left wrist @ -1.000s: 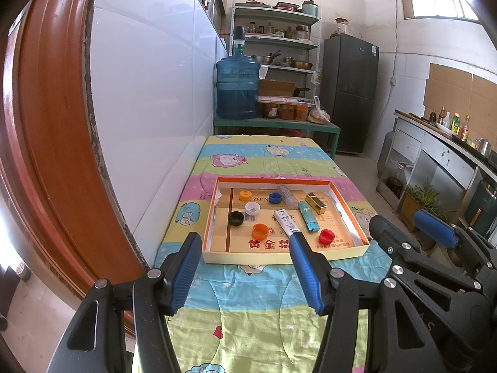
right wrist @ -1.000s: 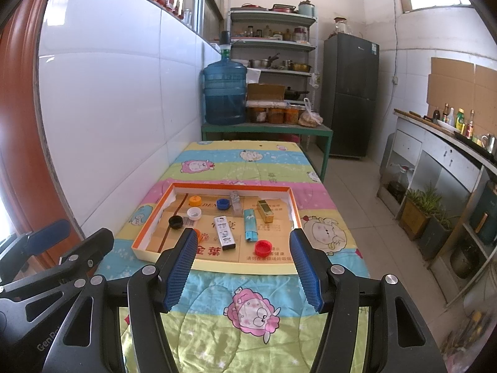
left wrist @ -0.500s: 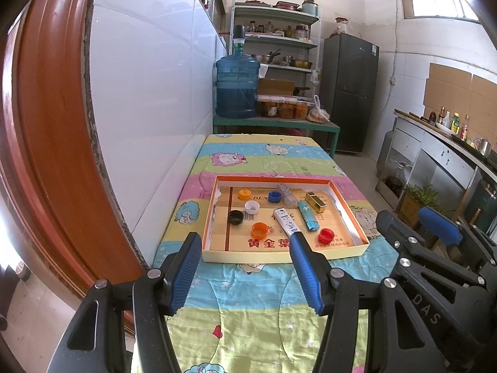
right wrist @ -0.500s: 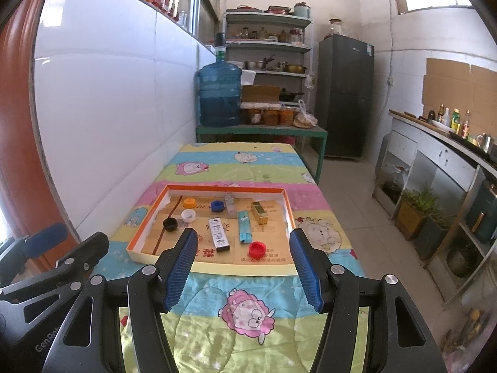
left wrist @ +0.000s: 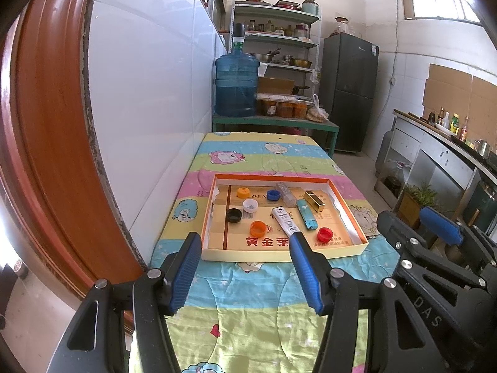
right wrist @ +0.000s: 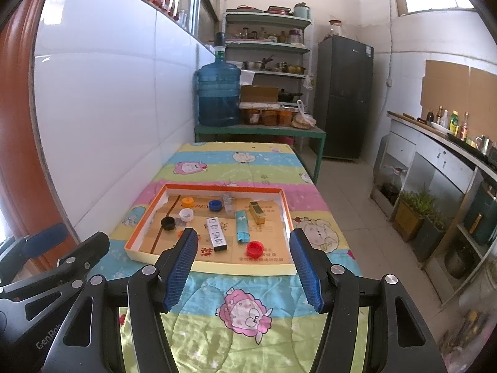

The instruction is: Organize rigid objects

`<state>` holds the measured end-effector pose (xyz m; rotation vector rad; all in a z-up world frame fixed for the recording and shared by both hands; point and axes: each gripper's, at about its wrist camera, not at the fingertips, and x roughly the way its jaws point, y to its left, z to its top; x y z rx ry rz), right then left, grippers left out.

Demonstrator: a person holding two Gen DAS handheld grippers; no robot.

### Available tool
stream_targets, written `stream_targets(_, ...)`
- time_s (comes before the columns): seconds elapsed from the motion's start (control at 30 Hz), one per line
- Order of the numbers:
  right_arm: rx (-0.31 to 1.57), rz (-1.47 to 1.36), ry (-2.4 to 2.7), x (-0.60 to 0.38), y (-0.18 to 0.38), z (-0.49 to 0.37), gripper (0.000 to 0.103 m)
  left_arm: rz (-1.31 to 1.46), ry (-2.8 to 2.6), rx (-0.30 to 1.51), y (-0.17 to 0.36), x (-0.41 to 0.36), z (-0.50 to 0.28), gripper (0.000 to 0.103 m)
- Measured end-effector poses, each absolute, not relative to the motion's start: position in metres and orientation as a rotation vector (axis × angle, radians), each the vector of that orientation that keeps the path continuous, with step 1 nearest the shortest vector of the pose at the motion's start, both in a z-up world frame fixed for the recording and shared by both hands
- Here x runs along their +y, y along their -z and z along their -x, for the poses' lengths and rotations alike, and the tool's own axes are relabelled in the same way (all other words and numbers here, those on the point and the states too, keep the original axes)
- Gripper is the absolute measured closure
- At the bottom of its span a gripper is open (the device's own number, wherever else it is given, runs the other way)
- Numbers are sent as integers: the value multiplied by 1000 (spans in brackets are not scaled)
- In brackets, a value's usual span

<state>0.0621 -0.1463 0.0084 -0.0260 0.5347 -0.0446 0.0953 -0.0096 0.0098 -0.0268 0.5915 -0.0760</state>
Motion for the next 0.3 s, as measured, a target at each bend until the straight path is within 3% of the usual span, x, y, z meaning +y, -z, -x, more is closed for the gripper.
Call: stream_targets(0.3,536,25,44,-147,-8,-62,40,33,67,584,-6,-12,-93,44)
